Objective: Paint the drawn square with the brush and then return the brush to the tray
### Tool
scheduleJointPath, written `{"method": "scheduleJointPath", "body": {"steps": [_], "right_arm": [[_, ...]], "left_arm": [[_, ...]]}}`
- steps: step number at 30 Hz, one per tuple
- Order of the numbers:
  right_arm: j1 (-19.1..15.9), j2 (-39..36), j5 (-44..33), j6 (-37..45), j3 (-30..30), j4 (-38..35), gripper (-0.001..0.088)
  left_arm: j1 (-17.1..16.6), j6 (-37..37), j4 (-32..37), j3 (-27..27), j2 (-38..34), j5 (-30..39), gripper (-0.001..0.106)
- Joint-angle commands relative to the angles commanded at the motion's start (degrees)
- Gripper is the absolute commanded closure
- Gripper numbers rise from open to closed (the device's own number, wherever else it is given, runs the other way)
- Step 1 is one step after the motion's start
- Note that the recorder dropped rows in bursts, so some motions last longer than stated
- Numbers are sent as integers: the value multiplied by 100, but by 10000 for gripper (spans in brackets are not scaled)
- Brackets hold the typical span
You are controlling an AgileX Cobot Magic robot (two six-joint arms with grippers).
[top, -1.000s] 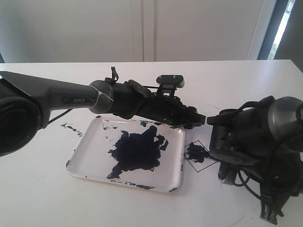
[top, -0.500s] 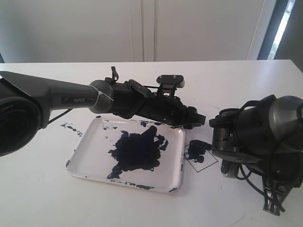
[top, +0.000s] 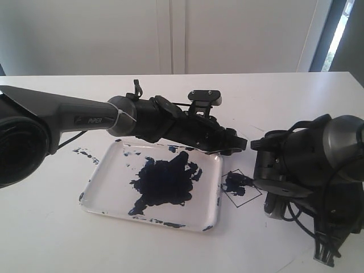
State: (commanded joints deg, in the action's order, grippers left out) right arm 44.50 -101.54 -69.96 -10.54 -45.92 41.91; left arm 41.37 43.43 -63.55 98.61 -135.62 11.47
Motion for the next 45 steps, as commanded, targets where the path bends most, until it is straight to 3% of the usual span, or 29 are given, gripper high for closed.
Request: {"method": "scheduleJointPath", "body": {"steps": [7,14,20,29,41,45], "right_arm": [[0,0,0,0,0,189,868],[-287,-165,0,-33,0,190,868],[-287,-165,0,-537,0,667,868],[108,-202,0,-880,339,1542,868],[267,-202,0,-914,677,1352,868],[516,-202,0,-914,790,1255,868]], "left_arm": [[0,0,0,0,0,11,448],[0,0,15,0,0,11,448],[0,0,15,0,0,11,448],[0,-14,21,0,0,-1,448],[0,-130,21,0,0,-3,448],[0,-130,21,0,0,-31,448]]}}
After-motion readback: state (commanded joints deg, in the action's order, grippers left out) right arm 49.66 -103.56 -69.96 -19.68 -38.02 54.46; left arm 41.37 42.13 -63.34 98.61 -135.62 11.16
